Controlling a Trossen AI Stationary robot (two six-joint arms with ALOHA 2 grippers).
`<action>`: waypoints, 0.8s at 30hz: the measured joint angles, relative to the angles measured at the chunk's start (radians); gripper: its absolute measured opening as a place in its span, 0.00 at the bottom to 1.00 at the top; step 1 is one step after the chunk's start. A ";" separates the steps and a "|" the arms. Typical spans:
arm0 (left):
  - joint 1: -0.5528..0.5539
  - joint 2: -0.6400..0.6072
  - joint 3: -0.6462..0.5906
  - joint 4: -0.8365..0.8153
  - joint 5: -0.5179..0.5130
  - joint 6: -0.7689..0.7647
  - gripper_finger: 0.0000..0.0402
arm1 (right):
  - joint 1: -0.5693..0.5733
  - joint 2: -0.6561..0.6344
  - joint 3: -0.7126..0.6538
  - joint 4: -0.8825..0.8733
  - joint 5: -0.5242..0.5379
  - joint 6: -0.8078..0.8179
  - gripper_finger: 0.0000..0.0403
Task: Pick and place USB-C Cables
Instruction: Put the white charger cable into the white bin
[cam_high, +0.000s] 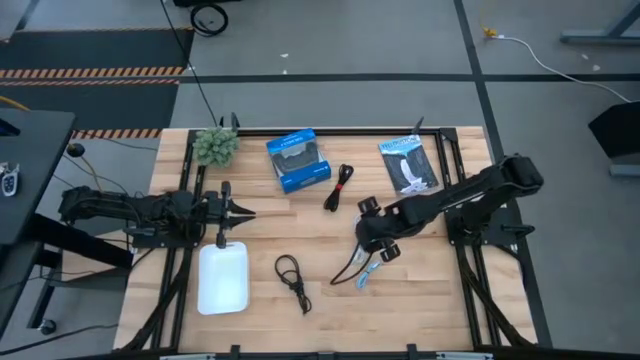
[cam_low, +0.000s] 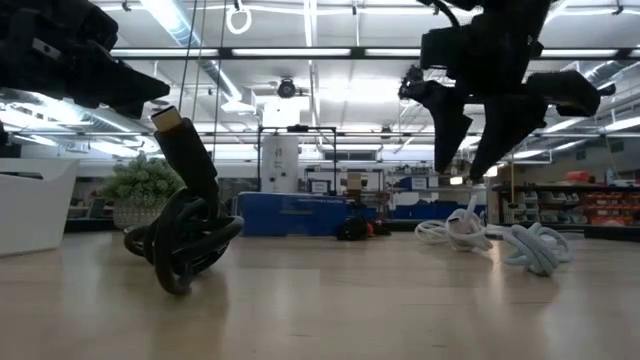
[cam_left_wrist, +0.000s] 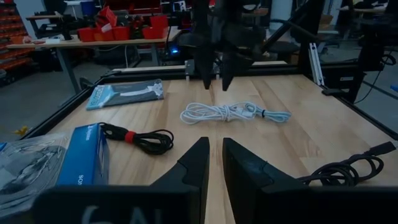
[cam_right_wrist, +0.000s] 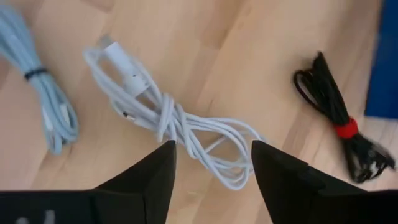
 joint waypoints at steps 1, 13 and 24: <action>0.000 0.000 0.000 0.000 0.000 0.000 0.13 | 0.003 0.023 0.018 -0.021 -0.005 -0.030 0.54; 0.000 0.000 0.000 0.000 0.000 0.000 0.13 | 0.012 0.284 0.223 -0.256 -0.009 -0.199 0.56; 0.000 0.000 0.000 0.000 0.000 0.000 0.13 | 0.052 0.412 0.278 -0.240 0.034 -0.392 0.49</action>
